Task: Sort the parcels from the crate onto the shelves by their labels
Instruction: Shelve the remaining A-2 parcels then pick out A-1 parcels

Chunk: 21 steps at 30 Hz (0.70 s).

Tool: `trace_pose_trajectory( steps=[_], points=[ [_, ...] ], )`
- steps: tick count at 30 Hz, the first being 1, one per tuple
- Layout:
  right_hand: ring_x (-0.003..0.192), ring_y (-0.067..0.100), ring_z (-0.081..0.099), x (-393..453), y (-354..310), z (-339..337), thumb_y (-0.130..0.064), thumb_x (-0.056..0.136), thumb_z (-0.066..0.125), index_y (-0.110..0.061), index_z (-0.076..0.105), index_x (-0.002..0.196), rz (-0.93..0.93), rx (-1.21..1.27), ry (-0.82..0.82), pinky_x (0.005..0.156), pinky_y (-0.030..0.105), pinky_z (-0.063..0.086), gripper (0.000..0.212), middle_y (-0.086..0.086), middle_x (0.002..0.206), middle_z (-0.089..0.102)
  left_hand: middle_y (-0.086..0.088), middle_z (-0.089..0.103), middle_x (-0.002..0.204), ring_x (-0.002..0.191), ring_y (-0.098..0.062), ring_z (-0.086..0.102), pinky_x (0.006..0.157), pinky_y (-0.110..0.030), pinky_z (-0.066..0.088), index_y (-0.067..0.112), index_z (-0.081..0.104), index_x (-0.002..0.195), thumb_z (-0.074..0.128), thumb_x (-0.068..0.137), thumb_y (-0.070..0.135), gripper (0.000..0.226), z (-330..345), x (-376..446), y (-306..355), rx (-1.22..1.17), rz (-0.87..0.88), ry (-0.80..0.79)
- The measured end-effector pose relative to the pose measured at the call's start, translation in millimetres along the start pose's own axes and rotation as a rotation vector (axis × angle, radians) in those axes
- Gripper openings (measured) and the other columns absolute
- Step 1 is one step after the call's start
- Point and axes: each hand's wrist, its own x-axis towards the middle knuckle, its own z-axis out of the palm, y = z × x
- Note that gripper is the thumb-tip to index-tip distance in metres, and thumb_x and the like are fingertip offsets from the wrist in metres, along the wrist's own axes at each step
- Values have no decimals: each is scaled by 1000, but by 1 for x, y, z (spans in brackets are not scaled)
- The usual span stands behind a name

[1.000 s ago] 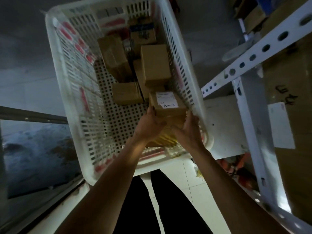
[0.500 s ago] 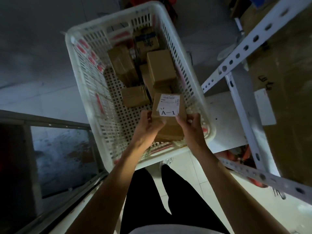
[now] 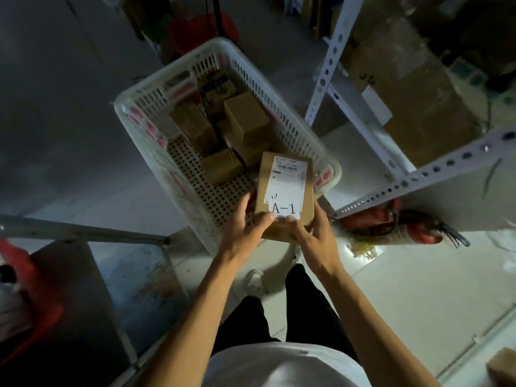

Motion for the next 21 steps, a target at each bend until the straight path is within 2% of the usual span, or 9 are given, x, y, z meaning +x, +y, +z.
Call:
trace_pose_trajectory(
  steps=[2,3,5,9,12,13,15,19,21],
  points=[
    [103,-12,59,-27,2,-6,-60,74,63,-49,46,128,6,24,47,81,8,48,57,-20,122,64,16,51,125,105,1,53,82,-18,46,37,33,149,68,86,44,73,7,-17,0,57,47,-78],
    [99,-16,58,-41,4,-10,-59,73,64,-47,45,129,25,36,77,76,5,46,60,-20,122,63,17,53,125,110,-3,54,89,-24,47,41,35,147,68,84,45,71,11,-25,1,90,70,-113],
    [98,-15,58,-66,13,-22,-54,75,66,-43,44,133,50,31,132,75,6,47,62,-20,123,63,21,53,122,115,-5,50,94,-28,44,43,36,145,69,82,44,71,22,-37,3,148,103,-184],
    [107,-12,58,-114,31,-50,-48,76,71,-40,43,138,65,57,264,79,11,49,69,-23,125,60,18,55,133,120,1,48,88,-13,40,35,37,148,72,88,31,69,58,-56,4,236,184,-338],
    [102,-16,59,-149,38,-80,-14,85,77,-38,43,133,69,113,410,75,8,49,63,-20,122,61,8,58,136,117,6,53,103,-27,46,29,40,145,72,85,29,68,100,-74,11,264,231,-452],
    [99,-18,59,-162,42,-93,-11,85,77,-37,42,131,75,123,460,74,7,49,64,-21,120,60,8,60,134,117,5,55,105,-32,48,29,41,142,72,83,31,66,117,-78,13,286,252,-503],
    [97,-21,58,-193,44,-126,-17,82,79,-36,40,129,72,131,576,72,5,48,64,-24,116,58,9,61,134,121,-2,56,105,-38,49,26,39,146,72,80,37,74,159,-93,22,329,314,-625],
    [103,-13,62,-265,50,-206,-52,71,84,-27,45,135,67,70,864,77,11,53,79,-15,121,62,20,54,129,122,3,49,98,-15,42,30,36,147,81,80,36,81,260,-139,58,403,515,-856],
    [108,-3,65,-306,54,-246,-54,70,84,-26,46,139,74,18,1012,85,22,57,84,-11,126,64,28,54,122,116,13,50,94,-9,43,39,39,139,83,76,39,77,312,-171,81,393,634,-996]
  ],
)
